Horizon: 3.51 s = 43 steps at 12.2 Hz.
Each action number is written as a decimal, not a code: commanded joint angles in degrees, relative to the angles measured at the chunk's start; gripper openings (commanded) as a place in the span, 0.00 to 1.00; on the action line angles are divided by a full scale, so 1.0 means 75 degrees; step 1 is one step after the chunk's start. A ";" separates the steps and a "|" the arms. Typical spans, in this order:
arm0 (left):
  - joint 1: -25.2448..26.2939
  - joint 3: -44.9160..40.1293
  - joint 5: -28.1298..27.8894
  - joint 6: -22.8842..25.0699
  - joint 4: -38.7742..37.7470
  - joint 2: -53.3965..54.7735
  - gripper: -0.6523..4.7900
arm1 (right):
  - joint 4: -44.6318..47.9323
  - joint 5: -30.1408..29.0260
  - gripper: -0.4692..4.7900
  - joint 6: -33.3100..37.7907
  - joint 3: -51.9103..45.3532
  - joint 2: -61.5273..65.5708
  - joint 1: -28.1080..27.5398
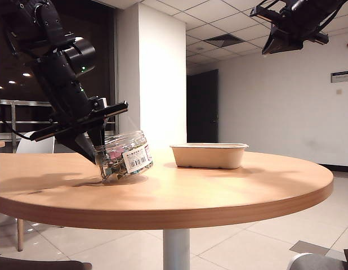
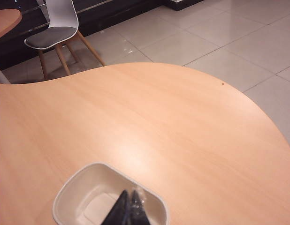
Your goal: Pick up the box filled with clips, pour some clips from it into the rectangular paper box, and then put the clip box back on the table.
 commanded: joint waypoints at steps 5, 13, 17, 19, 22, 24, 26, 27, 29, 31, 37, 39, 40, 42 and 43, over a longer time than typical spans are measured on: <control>-0.0012 0.0268 0.0038 0.0012 -0.0152 -0.0050 0.11 | 0.0076 -0.0044 0.09 0.0015 0.0038 0.0000 0.0003; -0.0009 0.2460 -0.0154 0.0542 -0.1836 -0.0050 0.11 | 0.0137 -0.0198 0.75 0.0548 0.0041 0.1335 0.0003; -0.0009 0.2911 -0.0187 0.0699 -0.2133 -0.0050 0.11 | 0.0761 -0.0385 0.56 0.0624 0.0041 0.2157 0.0152; -0.0012 0.2949 -0.0119 0.0699 -0.2192 -0.0050 0.11 | 0.1239 -0.0306 0.56 0.0828 0.0044 0.3159 0.0341; -0.0012 0.2958 -0.0102 0.0697 -0.2183 -0.0050 0.11 | 0.1279 -0.0370 0.54 0.0828 0.0076 0.3488 0.0428; -0.0012 0.2973 -0.0102 0.0697 -0.2171 -0.0050 0.11 | 0.1230 -0.0376 0.40 0.0825 0.0093 0.3669 0.0504; -0.0012 0.2973 -0.0102 0.0697 -0.2168 -0.0050 0.11 | 0.1055 -0.0501 0.08 0.0819 0.0093 0.3608 0.0545; -0.0012 0.2975 -0.0102 0.0697 -0.2165 -0.0050 0.11 | 0.1017 -0.0603 0.08 0.0819 0.0093 0.3582 0.0545; -0.0012 0.2975 -0.0102 0.0697 -0.2165 -0.0052 0.11 | 0.0746 -0.0909 0.08 0.0822 0.0093 0.3369 0.0545; -0.0012 0.2975 -0.0096 0.0697 -0.2127 -0.0085 0.11 | -0.0192 -0.1049 0.08 0.0825 0.0093 0.2617 0.0545; -0.0012 0.2978 -0.0070 0.0697 -0.2017 -0.0242 0.11 | -0.2626 -0.0632 0.07 0.0793 0.0096 0.1364 0.1434; -0.0012 0.2981 -0.0070 0.0694 -0.2022 -0.0289 0.11 | -0.2978 -0.0187 0.07 0.0790 0.0093 0.1384 0.1769; -0.0012 0.2984 -0.0076 0.0697 -0.2020 -0.0323 0.11 | -0.3104 0.0239 0.07 0.0790 0.0093 0.1384 0.1918; -0.0012 0.3016 -0.0070 0.0697 -0.2031 -0.0335 0.11 | -0.3188 0.0516 0.07 0.0796 0.0093 0.1381 0.1982; -0.0012 0.3040 -0.0070 0.0697 -0.2028 -0.0335 0.11 | -0.3255 0.0522 0.07 0.0796 0.0093 0.1387 0.1982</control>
